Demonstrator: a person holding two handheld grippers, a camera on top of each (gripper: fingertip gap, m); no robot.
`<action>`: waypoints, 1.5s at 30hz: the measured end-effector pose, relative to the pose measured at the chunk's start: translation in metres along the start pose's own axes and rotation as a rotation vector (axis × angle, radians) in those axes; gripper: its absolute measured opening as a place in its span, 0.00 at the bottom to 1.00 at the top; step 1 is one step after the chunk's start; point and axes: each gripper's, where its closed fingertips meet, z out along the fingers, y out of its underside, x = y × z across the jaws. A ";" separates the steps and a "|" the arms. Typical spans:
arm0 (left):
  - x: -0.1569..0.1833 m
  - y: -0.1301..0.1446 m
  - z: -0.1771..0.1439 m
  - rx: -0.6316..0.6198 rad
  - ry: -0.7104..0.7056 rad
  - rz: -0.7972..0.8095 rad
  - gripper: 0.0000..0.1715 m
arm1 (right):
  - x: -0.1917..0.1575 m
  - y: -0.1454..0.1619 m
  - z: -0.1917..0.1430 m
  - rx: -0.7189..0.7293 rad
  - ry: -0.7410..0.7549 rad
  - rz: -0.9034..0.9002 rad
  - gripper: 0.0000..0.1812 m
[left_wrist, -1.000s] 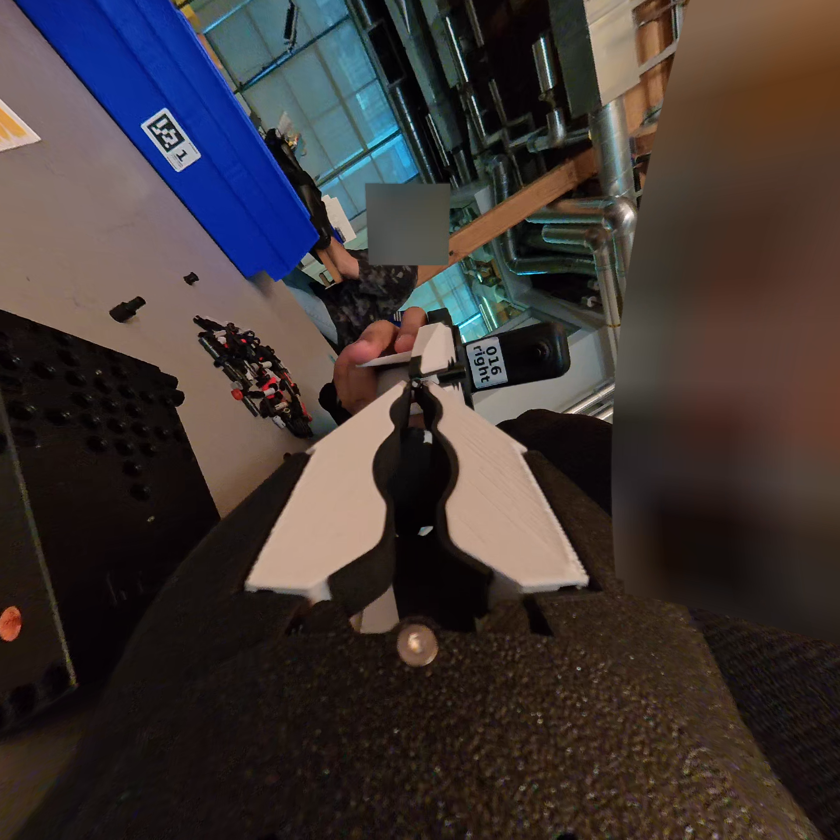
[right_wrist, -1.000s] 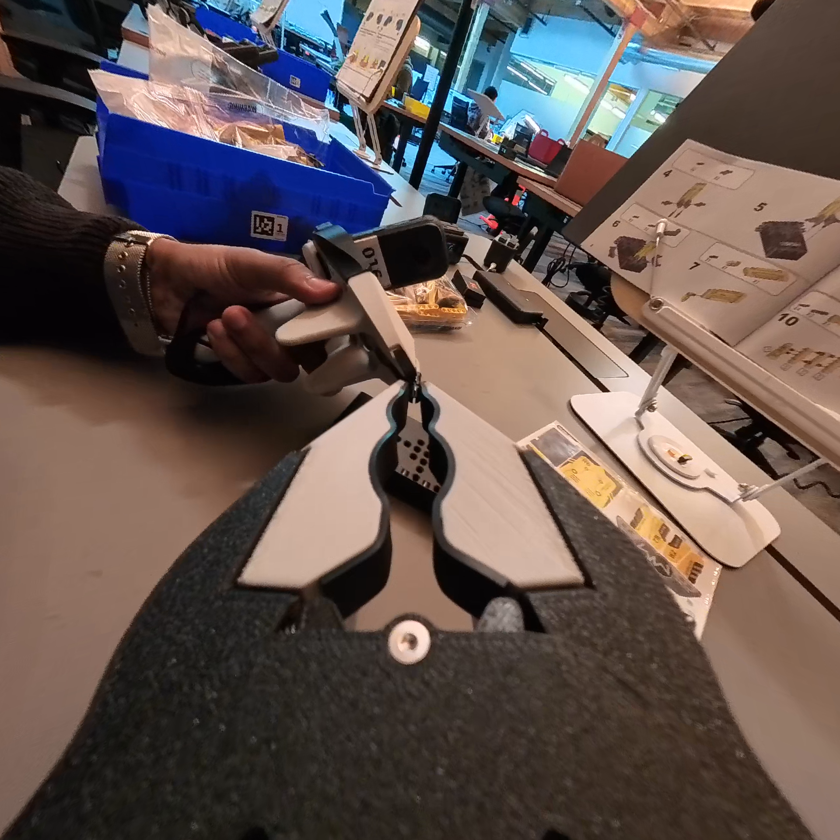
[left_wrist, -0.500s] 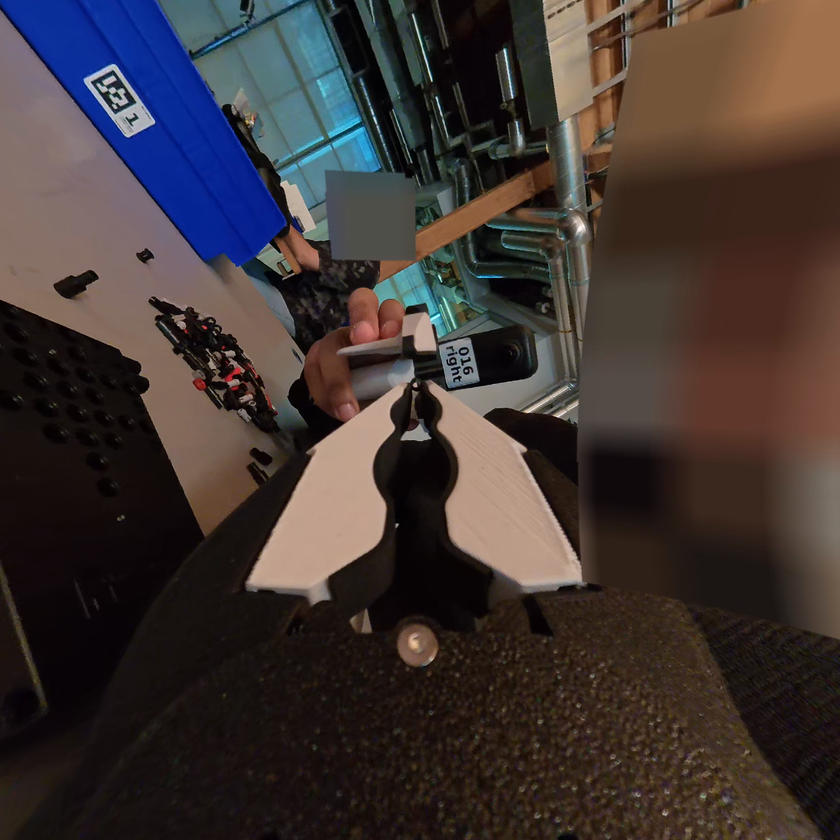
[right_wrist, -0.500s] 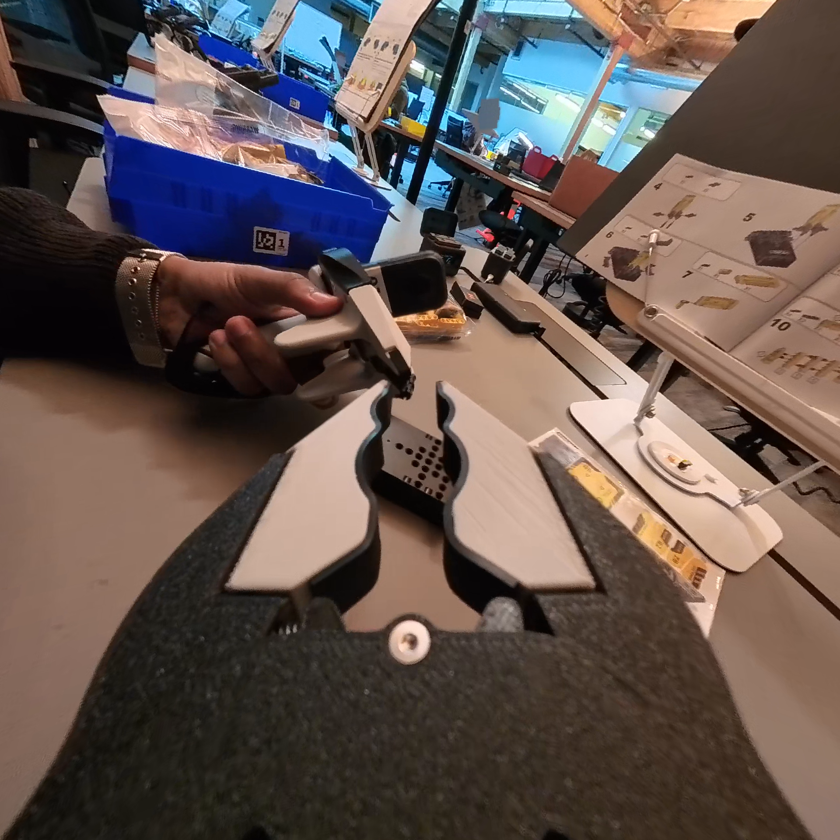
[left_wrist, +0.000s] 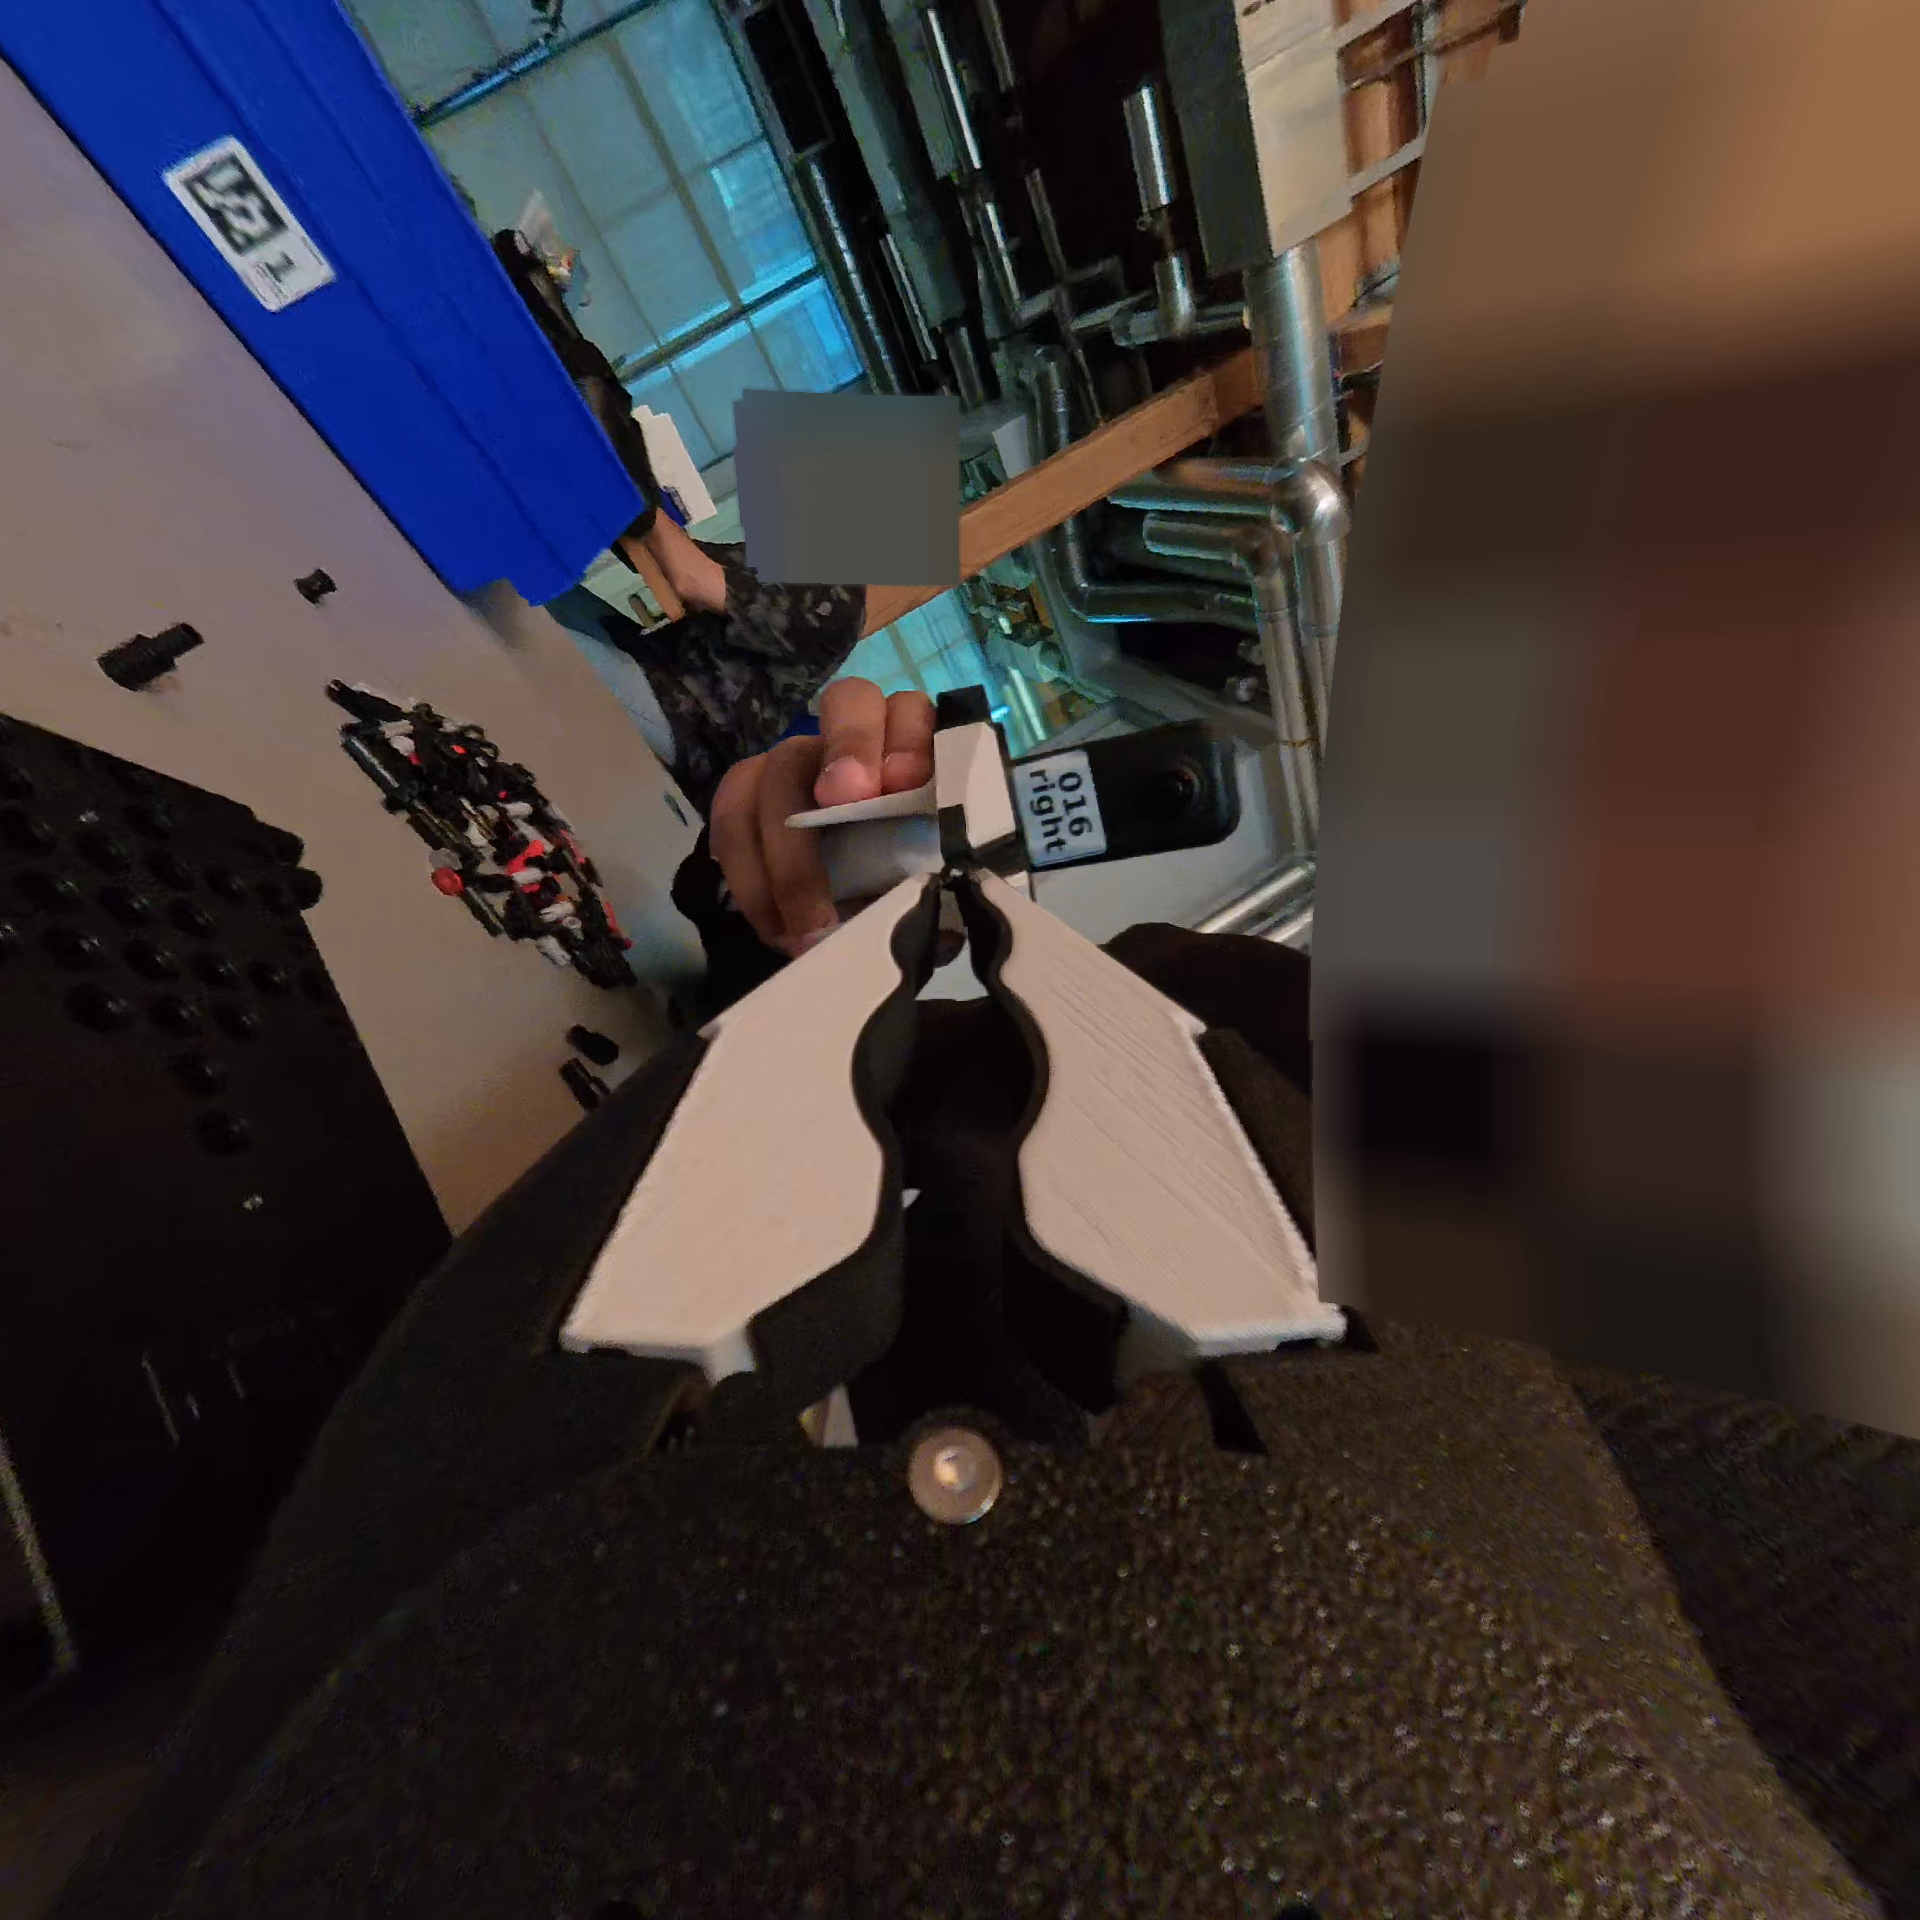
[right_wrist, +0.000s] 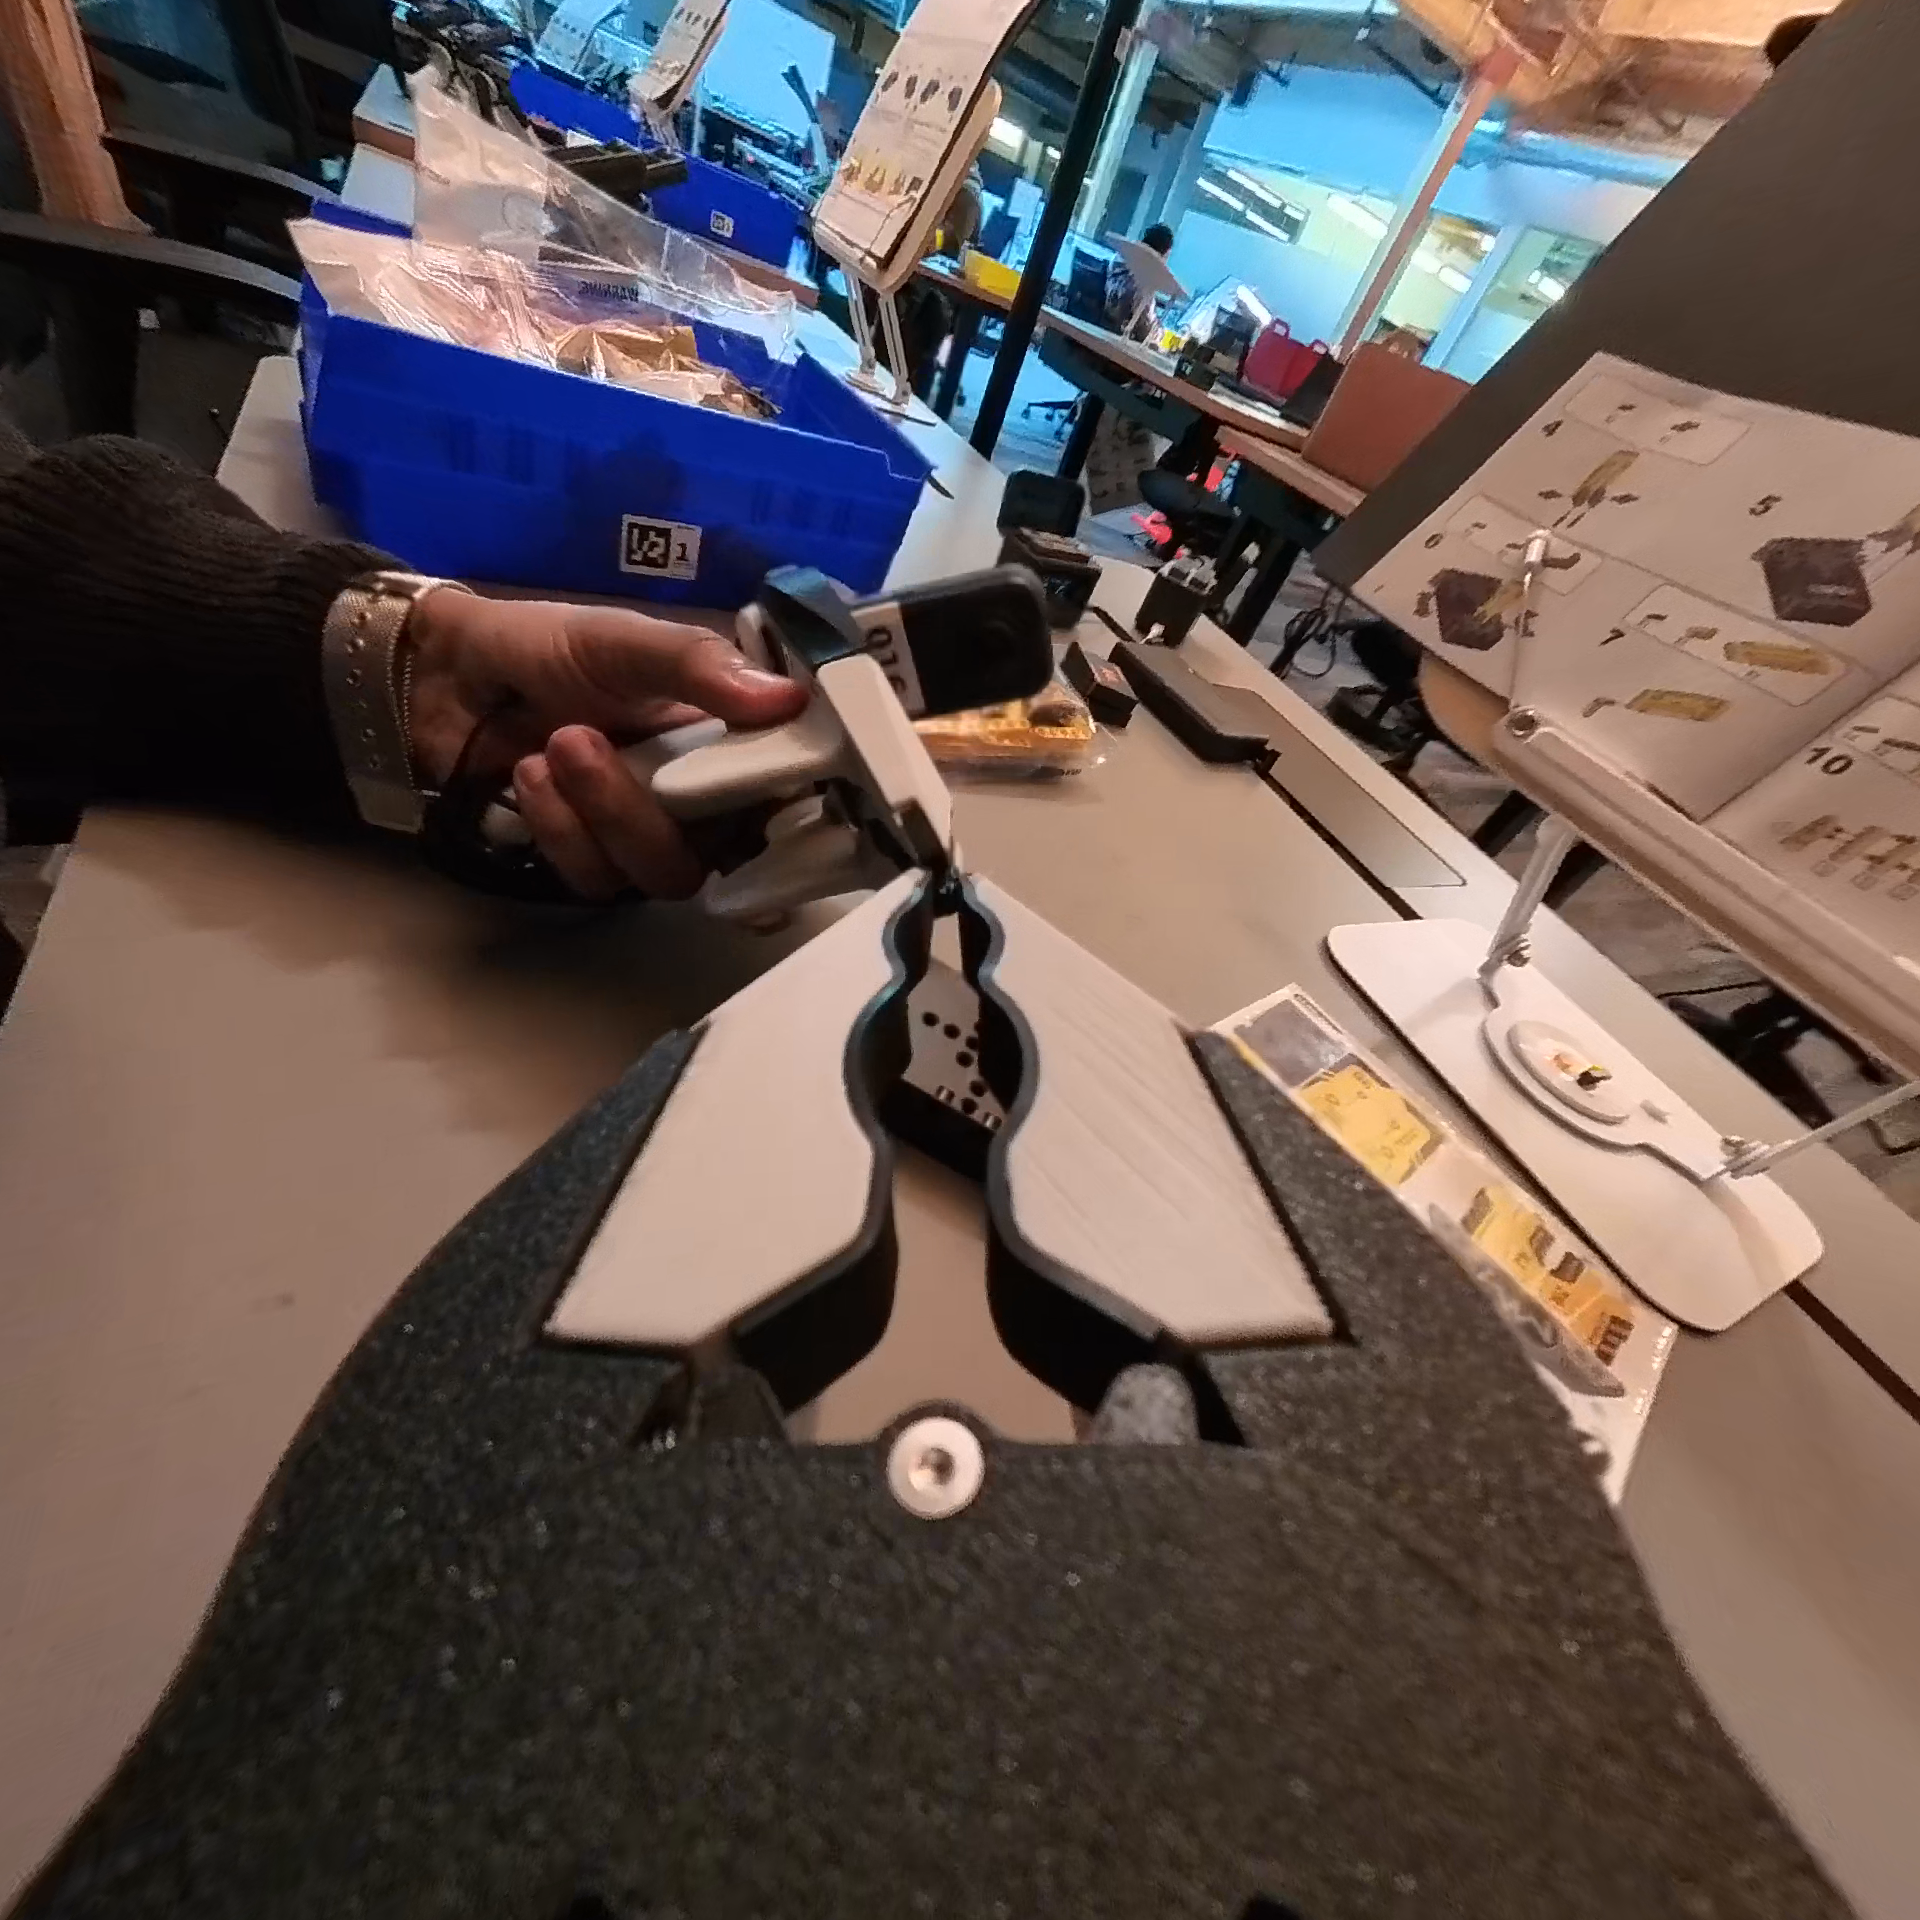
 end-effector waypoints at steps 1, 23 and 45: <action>-0.001 0.000 0.000 -0.001 -0.027 0.027 0.03 | 0.001 0.000 0.000 -0.005 -0.005 0.016 0.02; -0.102 -0.025 -0.066 -0.216 -1.231 0.712 0.53 | 0.050 0.032 -0.007 -0.138 0.177 0.206 0.03; -0.118 -0.008 -0.061 -0.391 -1.286 0.744 0.38 | 0.044 0.052 -0.001 -0.264 0.186 0.110 0.03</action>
